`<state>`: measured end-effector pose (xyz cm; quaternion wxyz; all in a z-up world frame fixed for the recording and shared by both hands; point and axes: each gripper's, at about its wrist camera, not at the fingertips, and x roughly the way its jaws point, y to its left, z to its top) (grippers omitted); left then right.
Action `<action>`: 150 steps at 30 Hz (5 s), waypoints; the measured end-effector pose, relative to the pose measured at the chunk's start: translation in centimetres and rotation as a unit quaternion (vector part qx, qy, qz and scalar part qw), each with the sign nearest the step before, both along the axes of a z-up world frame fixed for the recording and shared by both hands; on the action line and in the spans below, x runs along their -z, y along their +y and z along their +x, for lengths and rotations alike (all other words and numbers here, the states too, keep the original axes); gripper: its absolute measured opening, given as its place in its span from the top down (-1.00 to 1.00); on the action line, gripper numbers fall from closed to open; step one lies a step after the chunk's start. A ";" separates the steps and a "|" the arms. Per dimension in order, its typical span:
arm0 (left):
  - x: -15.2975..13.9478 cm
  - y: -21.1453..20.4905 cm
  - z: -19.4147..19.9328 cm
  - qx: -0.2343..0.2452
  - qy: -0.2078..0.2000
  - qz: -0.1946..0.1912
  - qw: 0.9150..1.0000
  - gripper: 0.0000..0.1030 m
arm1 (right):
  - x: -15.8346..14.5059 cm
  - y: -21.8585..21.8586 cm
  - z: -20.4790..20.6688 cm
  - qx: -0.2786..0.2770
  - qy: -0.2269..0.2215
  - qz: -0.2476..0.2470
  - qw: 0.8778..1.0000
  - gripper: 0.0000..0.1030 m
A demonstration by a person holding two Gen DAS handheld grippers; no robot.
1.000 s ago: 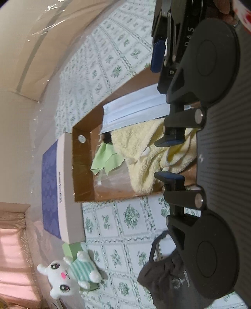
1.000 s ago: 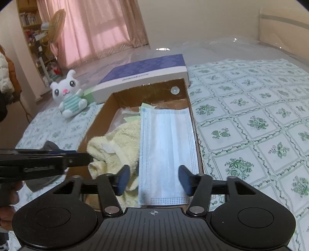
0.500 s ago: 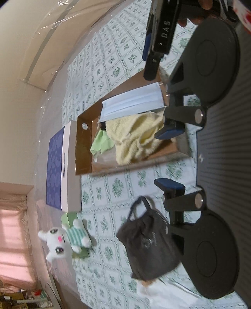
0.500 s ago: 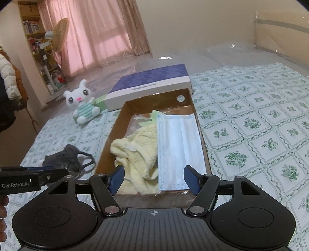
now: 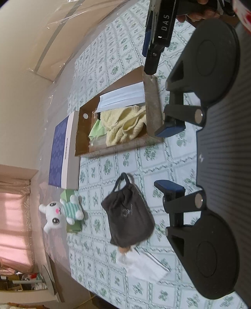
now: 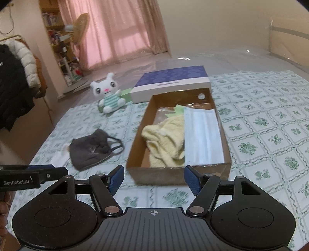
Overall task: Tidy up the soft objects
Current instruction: 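Withdraw both tools from the box toward the grey mask and white cloth, then grasp the white cloth with the left tool while the right tool grasps the grey mask, then lift the white cloth with the left tool while the right tool lowers the grey mask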
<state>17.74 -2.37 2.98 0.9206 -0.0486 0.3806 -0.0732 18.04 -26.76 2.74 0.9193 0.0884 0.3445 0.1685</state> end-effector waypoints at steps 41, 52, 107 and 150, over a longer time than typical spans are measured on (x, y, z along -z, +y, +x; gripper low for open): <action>4.2 11.2 -4.4 -0.125 0.055 0.017 0.990 -0.01 | 6.0 11.6 -0.5 -0.150 0.056 -0.016 0.987 -0.33; 6.0 14.4 -2.0 -0.161 0.058 0.028 0.985 -0.01 | 6.7 14.5 3.7 -0.160 0.032 -0.024 0.986 -0.33; 1.6 18.3 -1.3 -0.183 -0.079 0.048 0.979 0.92 | 1.2 13.3 4.7 -0.187 -0.129 0.035 0.973 0.77; 12.2 11.6 -1.7 -0.108 0.091 -0.037 0.989 0.90 | 13.4 15.8 2.5 -0.212 0.039 -0.123 0.969 0.35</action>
